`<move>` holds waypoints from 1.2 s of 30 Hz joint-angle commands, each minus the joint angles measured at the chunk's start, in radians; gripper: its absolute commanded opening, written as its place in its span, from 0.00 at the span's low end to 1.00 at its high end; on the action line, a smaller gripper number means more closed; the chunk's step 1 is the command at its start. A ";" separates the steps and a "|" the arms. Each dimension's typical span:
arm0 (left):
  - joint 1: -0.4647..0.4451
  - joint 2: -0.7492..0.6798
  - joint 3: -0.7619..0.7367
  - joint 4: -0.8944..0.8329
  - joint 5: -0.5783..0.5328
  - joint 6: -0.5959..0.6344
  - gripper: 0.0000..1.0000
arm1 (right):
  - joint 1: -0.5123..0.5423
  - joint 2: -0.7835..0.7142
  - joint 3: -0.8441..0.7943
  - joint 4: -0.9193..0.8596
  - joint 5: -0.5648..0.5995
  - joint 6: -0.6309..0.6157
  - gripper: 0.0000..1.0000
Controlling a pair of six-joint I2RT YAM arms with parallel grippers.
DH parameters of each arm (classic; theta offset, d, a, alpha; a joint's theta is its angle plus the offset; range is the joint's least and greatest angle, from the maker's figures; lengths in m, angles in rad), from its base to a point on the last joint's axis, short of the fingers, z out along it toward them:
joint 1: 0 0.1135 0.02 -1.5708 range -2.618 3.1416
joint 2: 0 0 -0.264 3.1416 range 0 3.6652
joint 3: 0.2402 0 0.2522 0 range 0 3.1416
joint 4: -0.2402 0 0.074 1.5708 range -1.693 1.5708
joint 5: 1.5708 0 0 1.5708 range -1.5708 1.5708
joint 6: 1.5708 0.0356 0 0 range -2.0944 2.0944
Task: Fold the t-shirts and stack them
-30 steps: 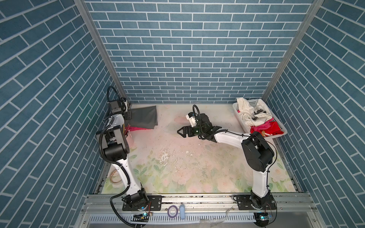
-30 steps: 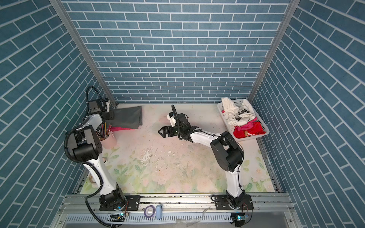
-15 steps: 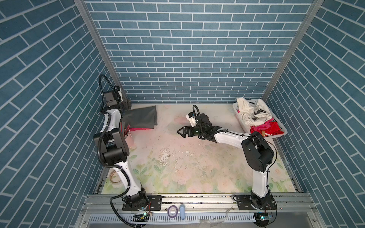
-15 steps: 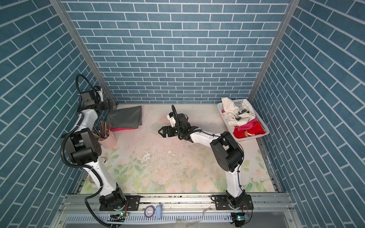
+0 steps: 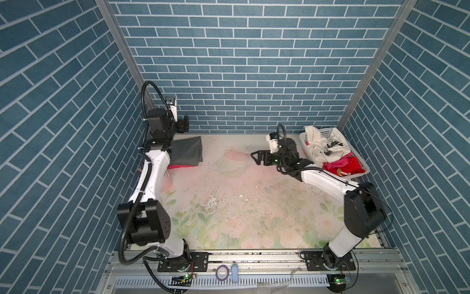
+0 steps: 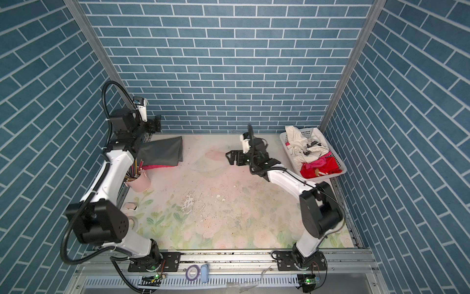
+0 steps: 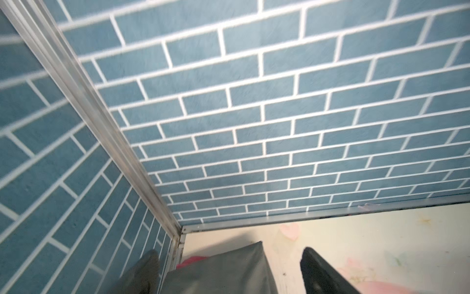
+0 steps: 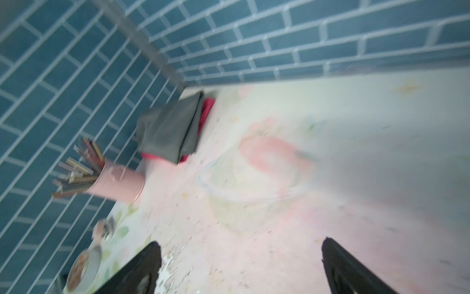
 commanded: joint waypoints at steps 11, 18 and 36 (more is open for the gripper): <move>-0.141 -0.419 -0.719 0.297 -0.203 -0.283 0.88 | -0.289 -0.431 -0.468 0.163 0.564 -0.202 0.99; -0.133 -0.435 -1.039 0.530 -0.456 -0.383 0.88 | -0.299 -0.458 -0.651 0.337 0.765 -0.326 0.99; -0.119 -0.080 -1.066 0.843 -0.574 -0.333 0.88 | -0.305 -0.233 -0.909 0.969 0.851 -0.464 0.99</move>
